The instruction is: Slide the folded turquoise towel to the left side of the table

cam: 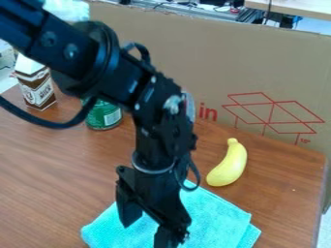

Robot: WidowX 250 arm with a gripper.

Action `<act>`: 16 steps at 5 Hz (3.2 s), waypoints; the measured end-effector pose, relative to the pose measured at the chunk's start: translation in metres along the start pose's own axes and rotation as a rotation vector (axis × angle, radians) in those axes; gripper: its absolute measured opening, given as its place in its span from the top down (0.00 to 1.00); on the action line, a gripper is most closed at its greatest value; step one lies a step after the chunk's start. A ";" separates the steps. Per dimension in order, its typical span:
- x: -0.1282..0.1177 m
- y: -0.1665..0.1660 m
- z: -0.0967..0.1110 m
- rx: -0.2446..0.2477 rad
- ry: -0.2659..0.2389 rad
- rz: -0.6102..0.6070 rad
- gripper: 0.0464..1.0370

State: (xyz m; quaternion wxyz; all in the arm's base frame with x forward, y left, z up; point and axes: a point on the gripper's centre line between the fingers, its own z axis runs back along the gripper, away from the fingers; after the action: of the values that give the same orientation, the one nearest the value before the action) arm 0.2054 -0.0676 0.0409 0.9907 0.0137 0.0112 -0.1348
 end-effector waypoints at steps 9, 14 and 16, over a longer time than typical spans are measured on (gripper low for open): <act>-0.107 0.205 -0.038 -0.105 0.471 0.485 0.03; -0.075 0.208 0.085 0.144 0.165 0.383 0.03; -0.081 0.180 0.098 -0.016 -0.039 0.429 0.03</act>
State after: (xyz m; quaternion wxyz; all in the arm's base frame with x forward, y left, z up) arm 0.1771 0.1240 0.1449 0.9968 0.0052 -0.0103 0.0791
